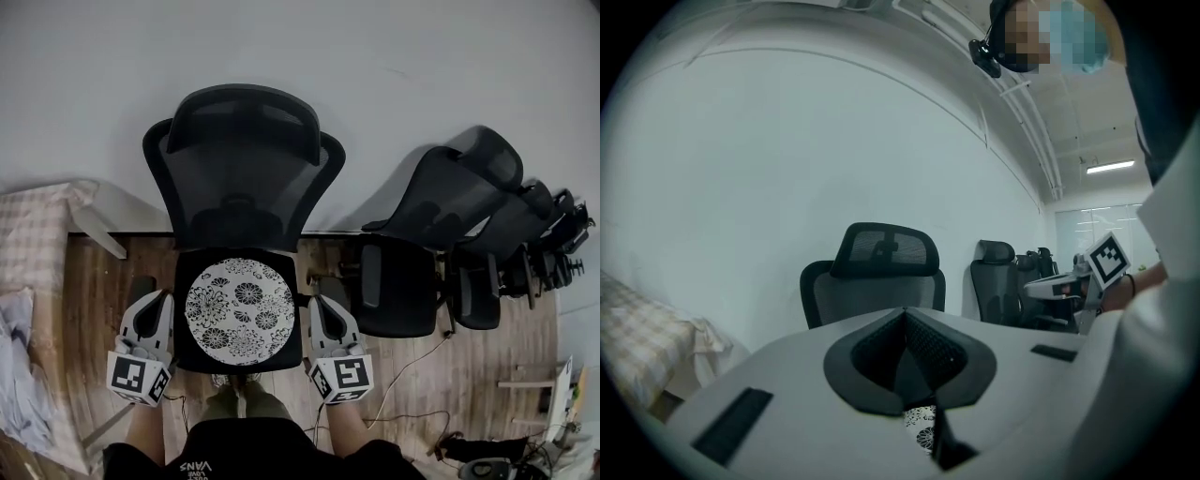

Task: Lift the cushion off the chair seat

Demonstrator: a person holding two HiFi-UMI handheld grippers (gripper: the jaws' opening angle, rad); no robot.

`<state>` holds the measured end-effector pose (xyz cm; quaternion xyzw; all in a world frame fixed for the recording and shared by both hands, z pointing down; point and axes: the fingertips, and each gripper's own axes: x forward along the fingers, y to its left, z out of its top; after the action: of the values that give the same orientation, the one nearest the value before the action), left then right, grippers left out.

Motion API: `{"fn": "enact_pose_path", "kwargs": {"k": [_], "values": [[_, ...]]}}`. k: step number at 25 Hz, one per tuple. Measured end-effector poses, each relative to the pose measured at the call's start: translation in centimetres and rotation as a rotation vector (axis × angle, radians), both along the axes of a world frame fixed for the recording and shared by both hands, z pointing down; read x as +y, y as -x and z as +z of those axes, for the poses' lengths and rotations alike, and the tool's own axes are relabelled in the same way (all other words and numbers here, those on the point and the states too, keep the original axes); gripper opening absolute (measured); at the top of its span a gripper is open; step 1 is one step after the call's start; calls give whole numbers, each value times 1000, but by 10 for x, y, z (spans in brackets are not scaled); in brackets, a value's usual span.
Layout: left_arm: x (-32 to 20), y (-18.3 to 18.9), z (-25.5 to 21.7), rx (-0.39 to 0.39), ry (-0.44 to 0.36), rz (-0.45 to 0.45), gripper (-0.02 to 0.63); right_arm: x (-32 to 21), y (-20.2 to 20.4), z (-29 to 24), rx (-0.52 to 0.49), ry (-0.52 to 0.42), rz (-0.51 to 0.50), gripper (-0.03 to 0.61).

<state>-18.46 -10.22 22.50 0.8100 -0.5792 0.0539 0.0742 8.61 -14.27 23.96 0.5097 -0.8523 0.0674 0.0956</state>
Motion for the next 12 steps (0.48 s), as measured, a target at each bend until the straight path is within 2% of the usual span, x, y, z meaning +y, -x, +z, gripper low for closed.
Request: {"fn": "enact_pose_path", "kwargs": {"k": [12], "values": [[-13, 9, 48, 30, 97, -34, 12, -16, -5, 49, 36, 75, 21, 17]]}}
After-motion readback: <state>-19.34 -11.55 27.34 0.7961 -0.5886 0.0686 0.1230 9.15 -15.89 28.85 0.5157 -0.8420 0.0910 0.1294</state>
